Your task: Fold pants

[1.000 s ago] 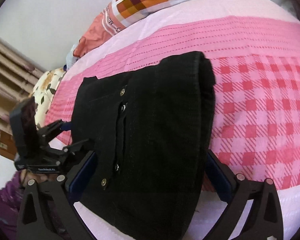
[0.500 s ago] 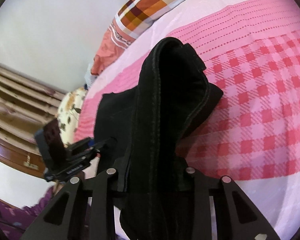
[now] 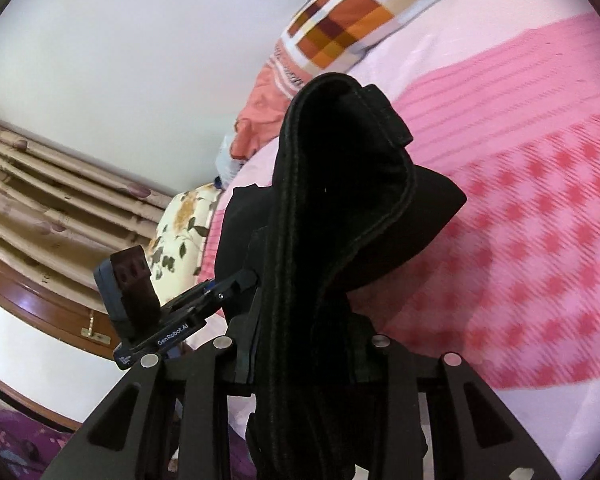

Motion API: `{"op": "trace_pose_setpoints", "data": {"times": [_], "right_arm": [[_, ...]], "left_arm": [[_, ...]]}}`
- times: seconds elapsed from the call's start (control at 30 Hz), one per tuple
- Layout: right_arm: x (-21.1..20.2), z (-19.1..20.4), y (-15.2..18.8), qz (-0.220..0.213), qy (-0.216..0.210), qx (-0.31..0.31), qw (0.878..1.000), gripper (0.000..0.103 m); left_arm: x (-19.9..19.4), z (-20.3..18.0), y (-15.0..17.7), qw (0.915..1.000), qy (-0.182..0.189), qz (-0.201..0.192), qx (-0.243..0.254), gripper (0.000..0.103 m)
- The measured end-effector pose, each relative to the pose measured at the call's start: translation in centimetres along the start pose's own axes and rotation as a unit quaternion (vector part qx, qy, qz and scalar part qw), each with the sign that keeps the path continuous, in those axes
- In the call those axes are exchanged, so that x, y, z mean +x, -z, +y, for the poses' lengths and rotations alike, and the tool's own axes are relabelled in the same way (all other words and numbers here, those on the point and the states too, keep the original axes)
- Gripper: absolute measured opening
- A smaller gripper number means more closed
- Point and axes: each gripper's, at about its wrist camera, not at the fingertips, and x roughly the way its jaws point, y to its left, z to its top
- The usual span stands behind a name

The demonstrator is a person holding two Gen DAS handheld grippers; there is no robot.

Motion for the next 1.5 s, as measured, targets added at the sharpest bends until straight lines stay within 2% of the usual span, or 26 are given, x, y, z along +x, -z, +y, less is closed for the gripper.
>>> {"op": "trace_pose_setpoints", "data": {"times": [0.23, 0.37, 0.67, 0.9, 1.23, 1.4, 1.5], "right_arm": [[6.2, 3.4, -3.7, 0.014, -0.034, -0.022, 0.999, 0.029], [11.4, 5.5, -6.5, 0.029, -0.047, -0.038, 0.998, 0.029], [21.4, 7.8, -11.2, 0.055, -0.056, -0.055, 0.995, 0.029], [26.6, 7.8, -12.6, 0.067, -0.060, -0.054, 0.994, 0.029], [30.3, 7.5, -13.8, 0.078, -0.050, -0.058, 0.994, 0.029], [31.1, 6.9, -13.9, 0.084, -0.030, -0.065, 0.994, 0.029], [31.3, 6.5, -13.7, 0.079, -0.007, -0.077, 0.994, 0.030]], "left_arm": [[-3.2, 5.5, -2.4, 0.9978, -0.055, -0.034, -0.011, 0.022], [-4.3, 9.8, -3.8, 0.9943, -0.091, -0.050, -0.025, 0.022], [-4.1, 18.7, -6.1, 0.9858, -0.145, -0.068, -0.052, 0.022], [-3.2, 23.6, -7.3, 0.9805, -0.172, -0.071, -0.064, 0.022], [-1.7, 27.8, -6.8, 0.9767, -0.184, -0.066, -0.089, 0.022], [-1.0, 28.9, -6.1, 0.9761, -0.184, -0.062, -0.099, 0.023], [-0.6, 29.0, -5.6, 0.9716, -0.206, -0.063, -0.097, 0.035]]}}
